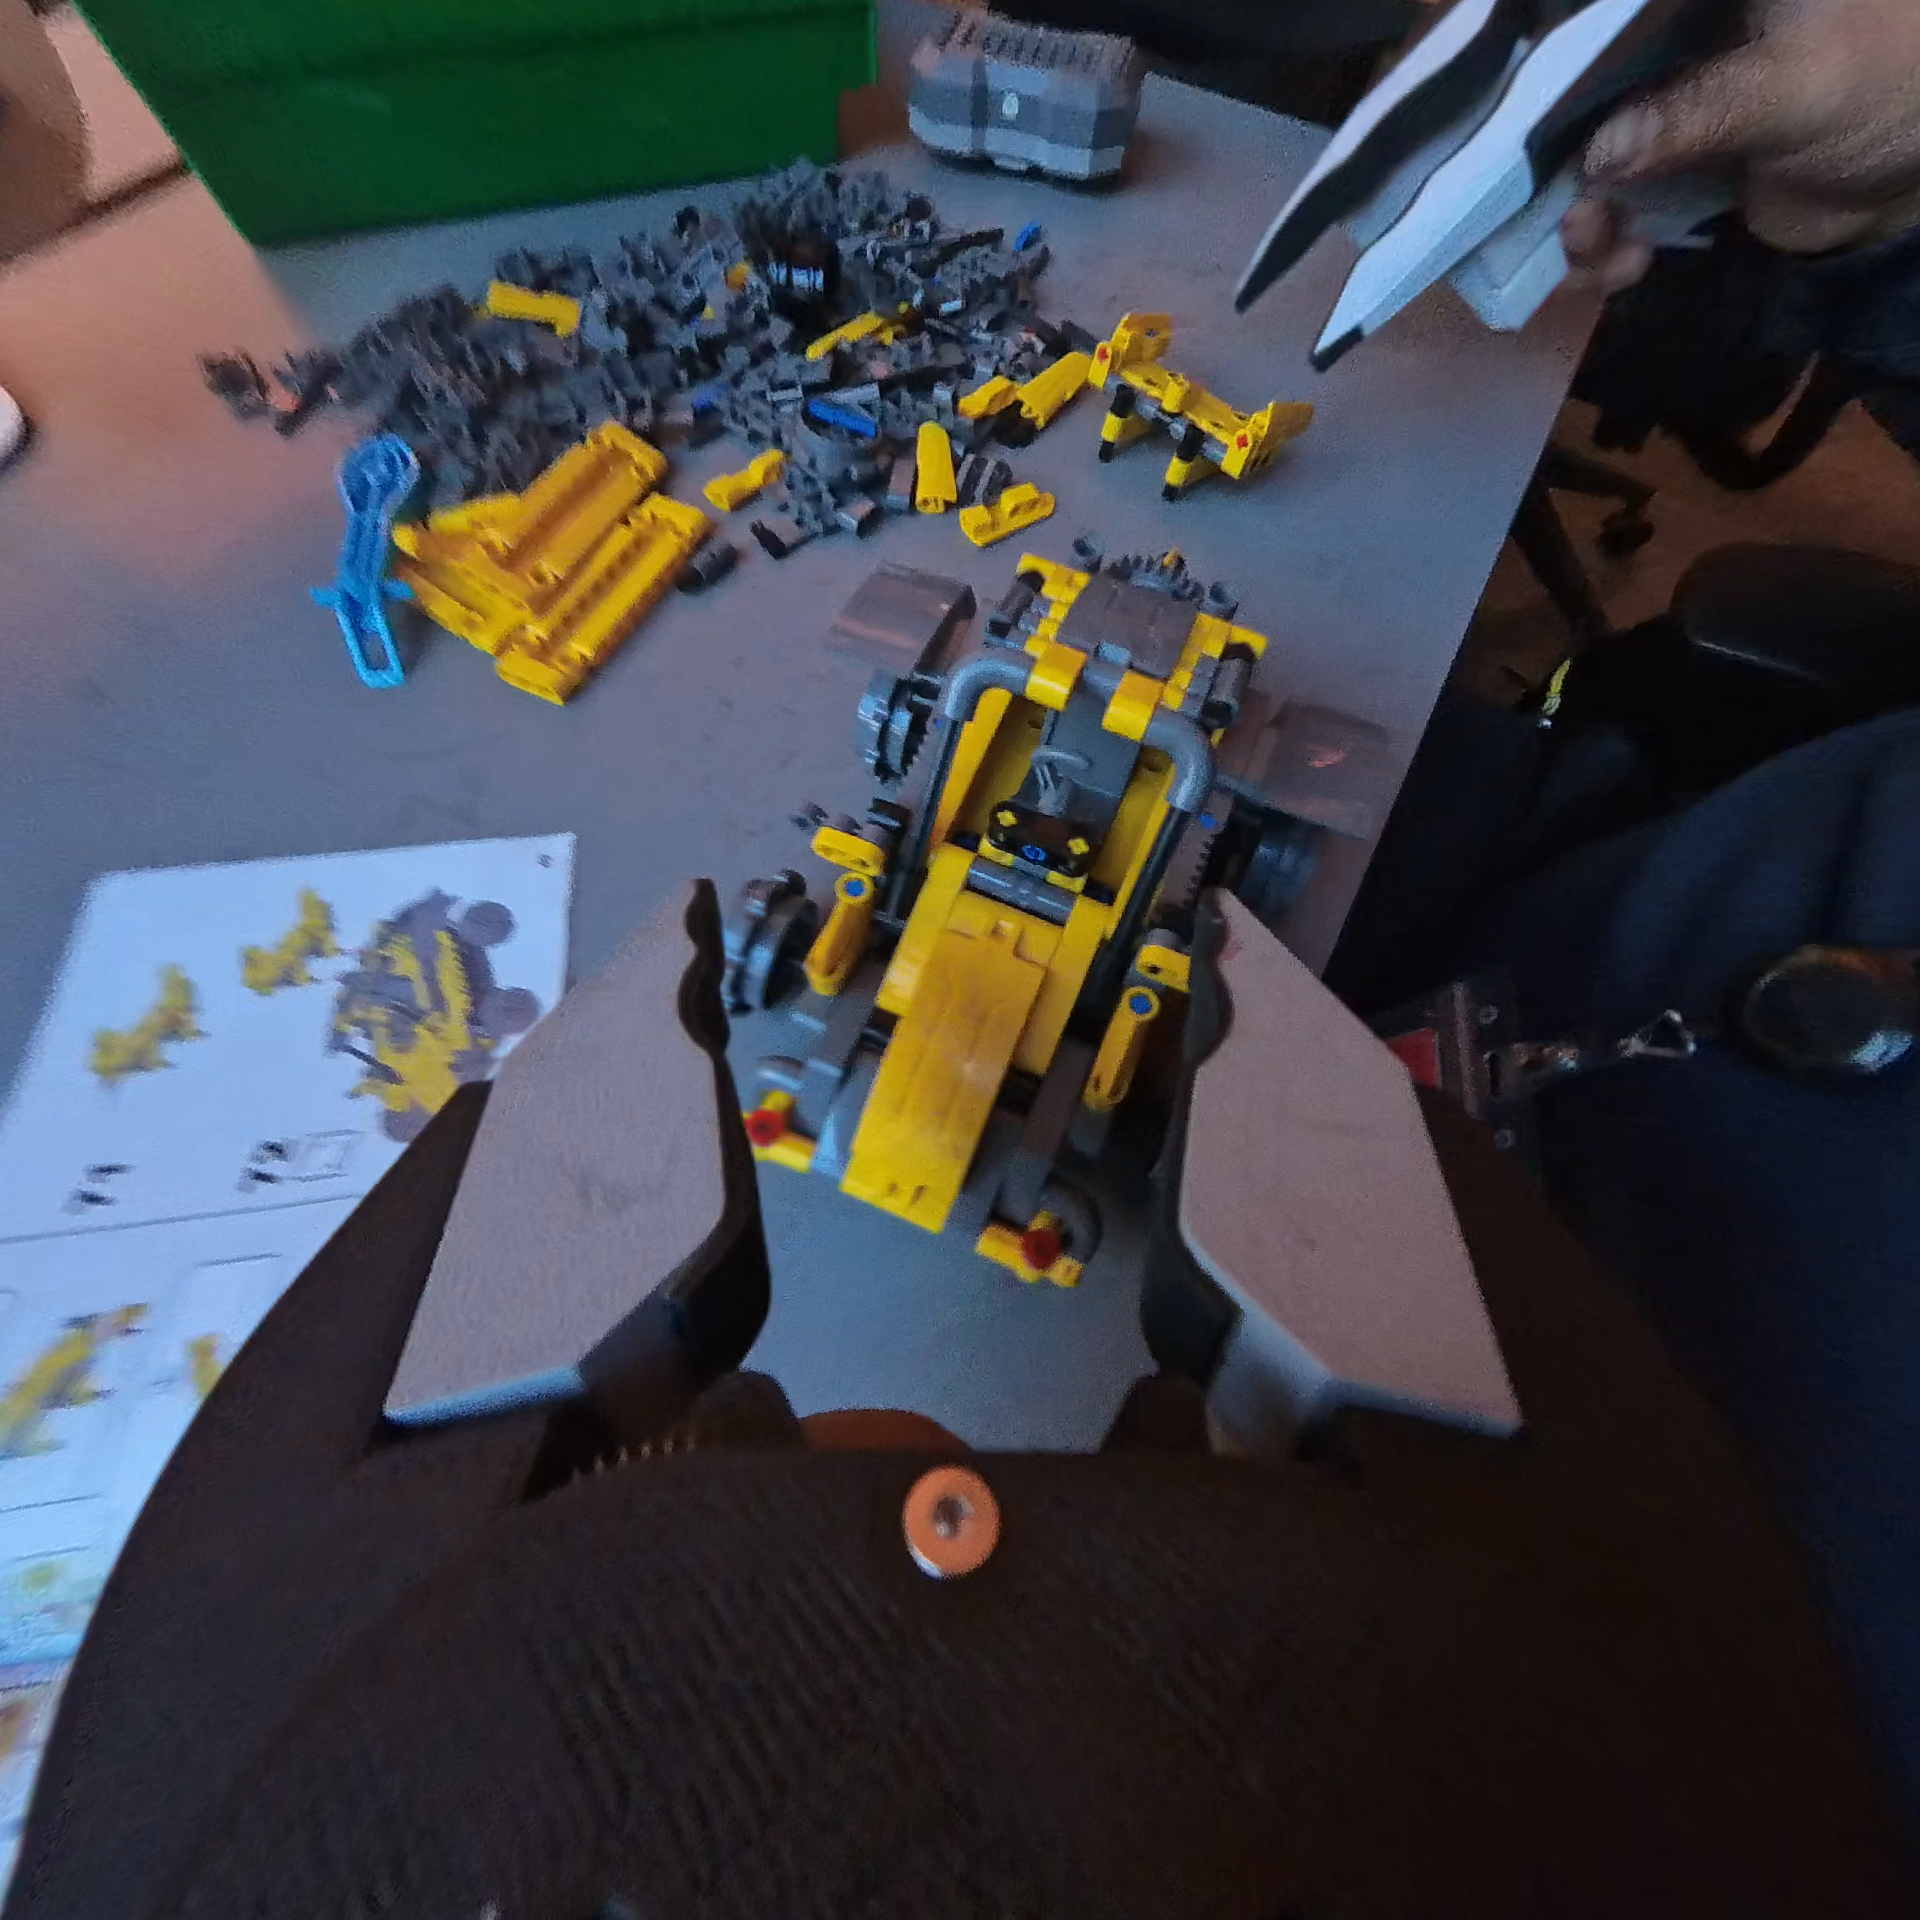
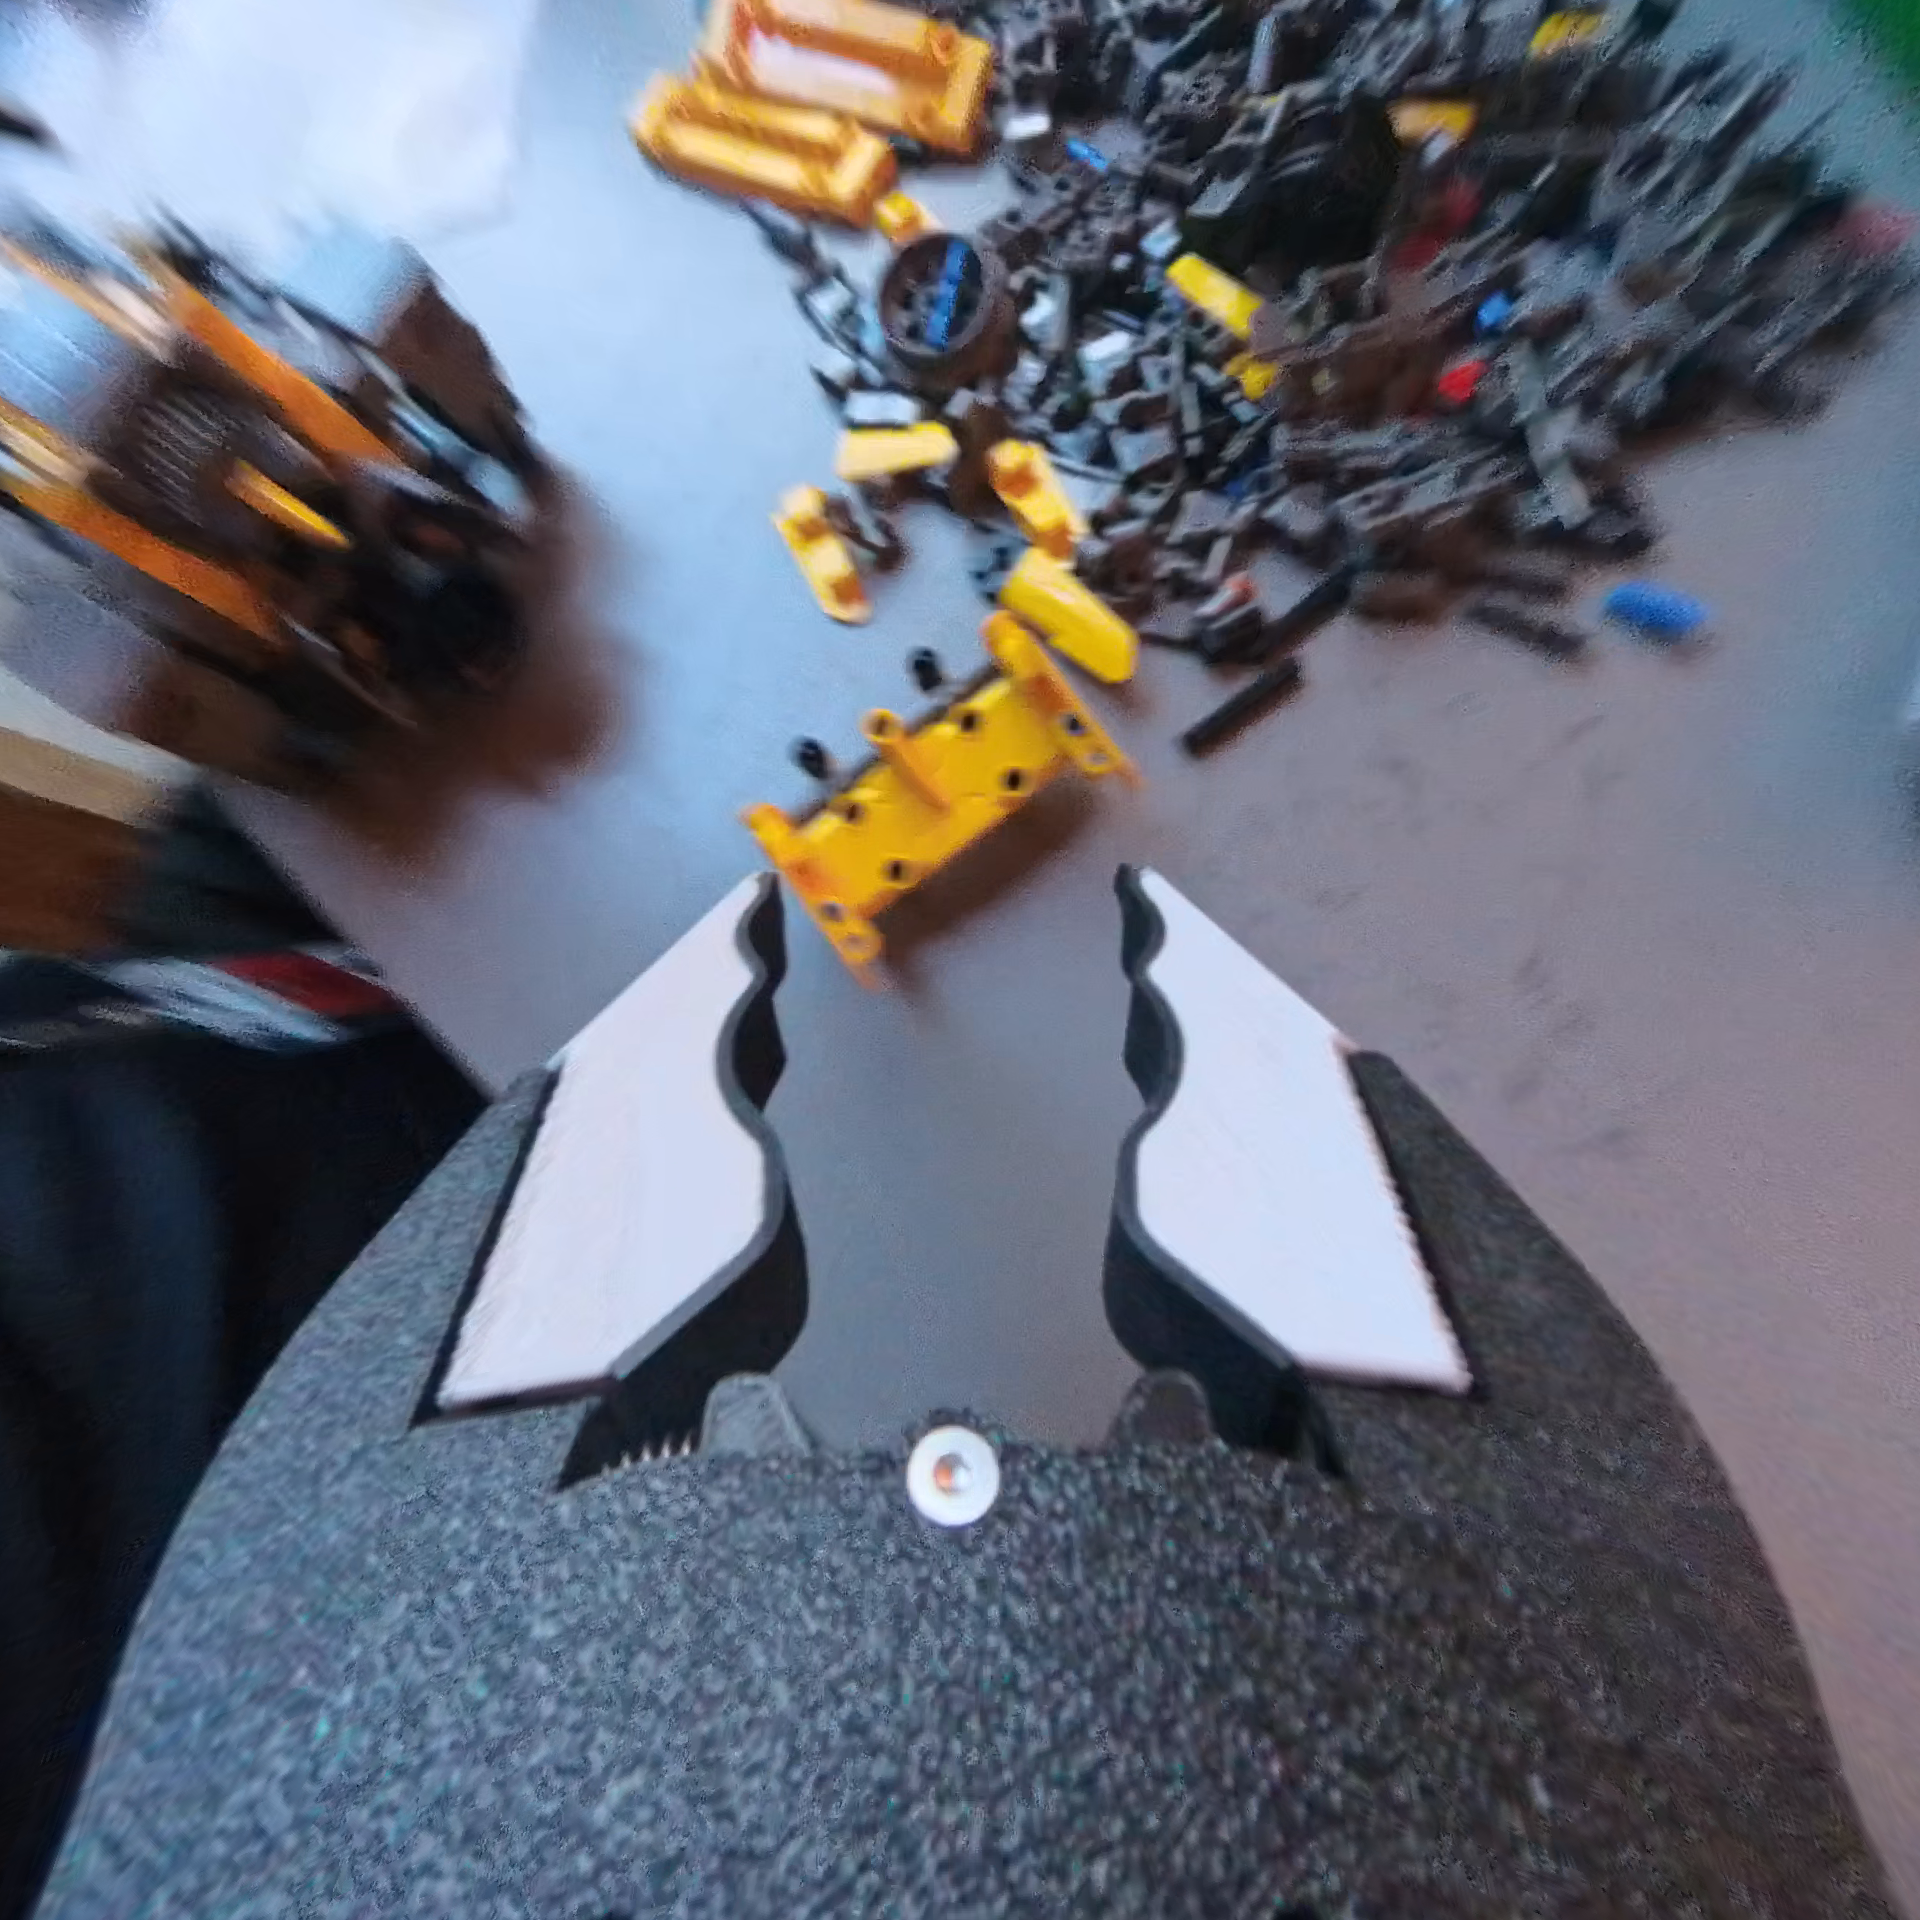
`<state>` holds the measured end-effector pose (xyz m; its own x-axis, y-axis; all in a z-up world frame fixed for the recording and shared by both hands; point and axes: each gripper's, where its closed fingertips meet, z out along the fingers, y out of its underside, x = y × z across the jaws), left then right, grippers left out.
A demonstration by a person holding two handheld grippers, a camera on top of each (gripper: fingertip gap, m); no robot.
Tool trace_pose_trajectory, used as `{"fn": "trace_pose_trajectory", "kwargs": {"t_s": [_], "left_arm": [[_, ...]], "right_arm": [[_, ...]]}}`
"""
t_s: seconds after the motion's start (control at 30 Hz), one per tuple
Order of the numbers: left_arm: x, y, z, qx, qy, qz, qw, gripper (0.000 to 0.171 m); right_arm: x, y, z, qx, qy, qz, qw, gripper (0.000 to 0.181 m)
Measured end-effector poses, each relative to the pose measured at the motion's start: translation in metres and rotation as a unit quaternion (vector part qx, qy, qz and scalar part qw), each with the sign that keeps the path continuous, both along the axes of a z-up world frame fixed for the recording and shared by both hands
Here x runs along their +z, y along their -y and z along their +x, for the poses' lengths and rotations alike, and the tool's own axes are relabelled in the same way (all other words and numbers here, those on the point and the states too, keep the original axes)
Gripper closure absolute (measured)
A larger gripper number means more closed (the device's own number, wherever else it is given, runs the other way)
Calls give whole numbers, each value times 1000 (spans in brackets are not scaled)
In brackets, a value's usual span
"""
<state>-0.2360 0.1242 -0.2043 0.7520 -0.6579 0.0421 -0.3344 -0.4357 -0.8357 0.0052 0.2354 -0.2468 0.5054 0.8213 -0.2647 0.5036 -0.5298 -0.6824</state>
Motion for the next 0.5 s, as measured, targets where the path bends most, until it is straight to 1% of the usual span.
{"fn": "trace_pose_trajectory", "kwargs": {"t_s": [0.03, 0.07, 0.13, 0.2, 0.23, 0.3, 0.33, 0.43, 0.47, 0.5], "left_arm": [[7, -1, -5, -10, 3, 7, 1000, 82], [12, 0, -7, -29, 14, 0, 999, 82], [9, 4, -9, -70, 28, -37, 996, 72], [-1, 3, -5, -87, 27, -60, 994, 74], [-7, 5, 0, -98, 18, -67, 993, 73], [-20, 6, 5, -98, -20, -68, 993, 76], [-23, 8, 8, -100, -26, -67, 992, 76], [-34, 16, 16, -106, -42, -80, 990, 79], [-38, 18, 18, -104, -49, -80, 990, 80], [-40, 17, 19, -91, -50, -77, 992, 78]], "right_arm": [[7, 10, -7, -2, -42, -48, 998, 120], [13, 18, -13, 4, -71, -74, 995, 116], [17, 19, -18, -8, -82, -71, 994, 115], [10, 13, -21, -24, -62, -60, 996, 113], [4, 12, -23, -24, -50, -66, 996, 113], [-8, 8, -26, -20, -19, -69, 997, 119], [-13, 5, -27, -19, -3, -64, 998, 119], [-16, -1, -33, 4, 3, -87, 996, 120], [-16, -3, -36, 20, 2, -97, 995, 122], [-16, -2, -39, 48, 3, -107, 993, 130]]}}
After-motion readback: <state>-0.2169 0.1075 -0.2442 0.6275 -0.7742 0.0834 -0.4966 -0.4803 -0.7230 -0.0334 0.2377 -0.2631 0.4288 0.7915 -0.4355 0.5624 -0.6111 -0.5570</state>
